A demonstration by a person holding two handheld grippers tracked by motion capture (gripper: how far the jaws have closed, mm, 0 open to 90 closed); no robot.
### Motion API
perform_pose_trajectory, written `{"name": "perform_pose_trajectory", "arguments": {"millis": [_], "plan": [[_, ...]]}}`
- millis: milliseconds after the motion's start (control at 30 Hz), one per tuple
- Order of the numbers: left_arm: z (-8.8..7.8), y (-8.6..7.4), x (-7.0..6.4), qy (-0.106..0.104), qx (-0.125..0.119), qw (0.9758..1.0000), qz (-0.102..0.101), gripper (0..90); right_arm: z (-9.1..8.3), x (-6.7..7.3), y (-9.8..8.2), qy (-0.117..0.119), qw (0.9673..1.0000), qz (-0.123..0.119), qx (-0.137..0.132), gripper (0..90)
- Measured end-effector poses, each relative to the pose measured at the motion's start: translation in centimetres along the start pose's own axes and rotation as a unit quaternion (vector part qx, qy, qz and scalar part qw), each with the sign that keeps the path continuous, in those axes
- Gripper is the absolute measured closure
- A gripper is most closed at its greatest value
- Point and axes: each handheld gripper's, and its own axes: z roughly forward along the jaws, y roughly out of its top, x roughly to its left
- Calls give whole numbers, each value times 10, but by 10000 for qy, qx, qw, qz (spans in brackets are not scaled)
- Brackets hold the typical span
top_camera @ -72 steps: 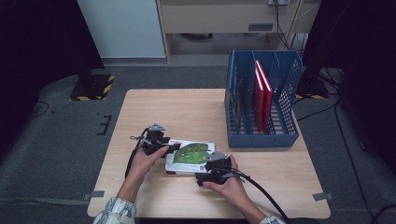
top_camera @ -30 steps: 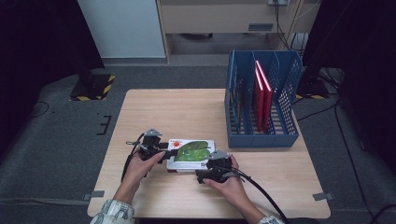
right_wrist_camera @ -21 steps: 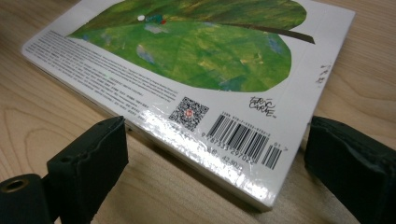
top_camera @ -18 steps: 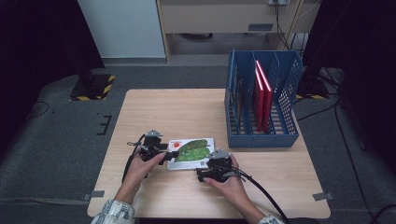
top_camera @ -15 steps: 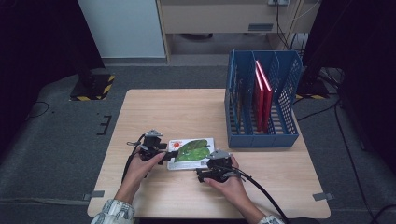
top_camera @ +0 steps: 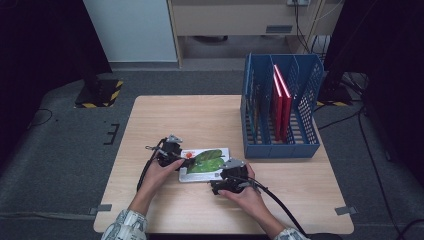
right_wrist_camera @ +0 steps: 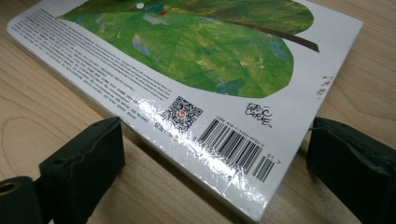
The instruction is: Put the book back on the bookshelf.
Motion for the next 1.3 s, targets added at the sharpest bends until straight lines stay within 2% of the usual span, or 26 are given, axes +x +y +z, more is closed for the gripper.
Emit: {"name": "perform_pose_trajectory", "arguments": {"millis": [167,367,500,633,833,900,1100,1300], "plan": [[-4,-2,-3,-15,80,10000,21,255,-3,-1,0,49,9999,-111,123,45],[-9,-11,-19,-8,148,9999,59,255,-12,1,-9,98,9997,-158,159,32],[-15,-17,-29,-55,240,9996,161,254,-20,4,-19,146,9997,-124,120,16],[-17,-21,-33,-48,218,9996,148,253,-23,10,-24,108,9998,-147,63,5],[-17,-21,-29,-134,181,9995,200,249,-23,10,-24,140,9998,-157,75,2],[-16,-19,-29,-55,165,9996,217,208,-22,10,-24,121,9998,-167,16,2],[-14,-12,-20,-115,28,9999,26,195,-22,11,-24,107,9999,-119,30,2],[-11,-11,-14,-263,171,9995,-66,210,-21,15,-22,162,9997,-174,61,3]]}}
